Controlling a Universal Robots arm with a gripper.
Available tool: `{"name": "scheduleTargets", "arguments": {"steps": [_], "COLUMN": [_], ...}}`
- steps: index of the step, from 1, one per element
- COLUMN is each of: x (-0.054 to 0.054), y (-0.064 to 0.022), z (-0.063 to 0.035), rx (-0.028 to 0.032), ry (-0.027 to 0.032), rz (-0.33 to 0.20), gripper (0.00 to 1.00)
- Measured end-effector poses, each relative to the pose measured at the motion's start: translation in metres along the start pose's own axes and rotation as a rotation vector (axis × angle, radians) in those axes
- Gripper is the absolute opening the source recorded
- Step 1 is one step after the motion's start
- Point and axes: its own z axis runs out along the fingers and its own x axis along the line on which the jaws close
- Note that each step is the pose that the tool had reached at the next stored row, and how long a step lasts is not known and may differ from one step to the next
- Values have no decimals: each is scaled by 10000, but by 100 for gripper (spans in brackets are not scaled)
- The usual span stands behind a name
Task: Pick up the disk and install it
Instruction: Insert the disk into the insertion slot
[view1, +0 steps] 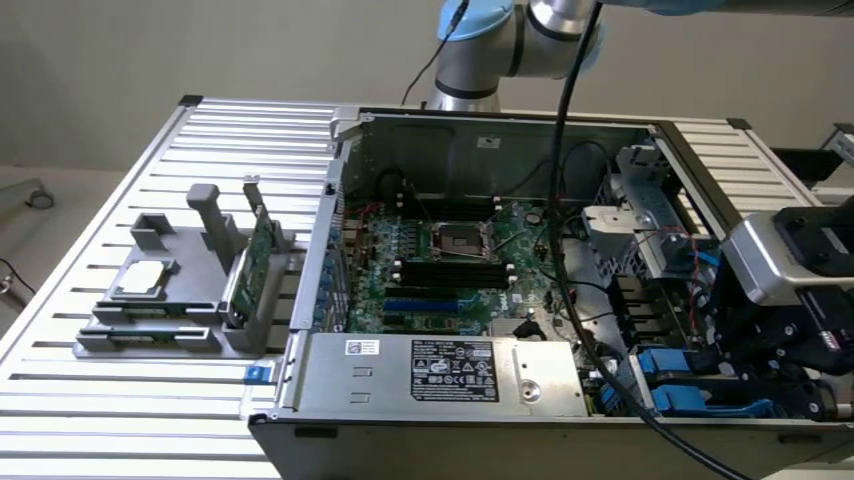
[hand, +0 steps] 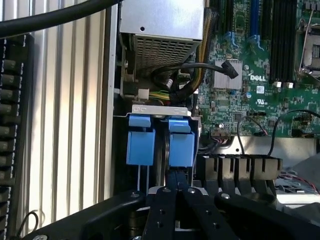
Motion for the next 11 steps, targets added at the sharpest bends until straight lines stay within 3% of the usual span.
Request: {"name": "scheduleTargets", "arguments": {"steps": [3,5,11], "x": [3,-2,-26], "y": [-3,-4,11], "z": [29,5,-194], "rx": [5,-34,-141], "ry": [0,-29,-22], "rz": [-1,1,15], "gripper": [11,11,11]}}
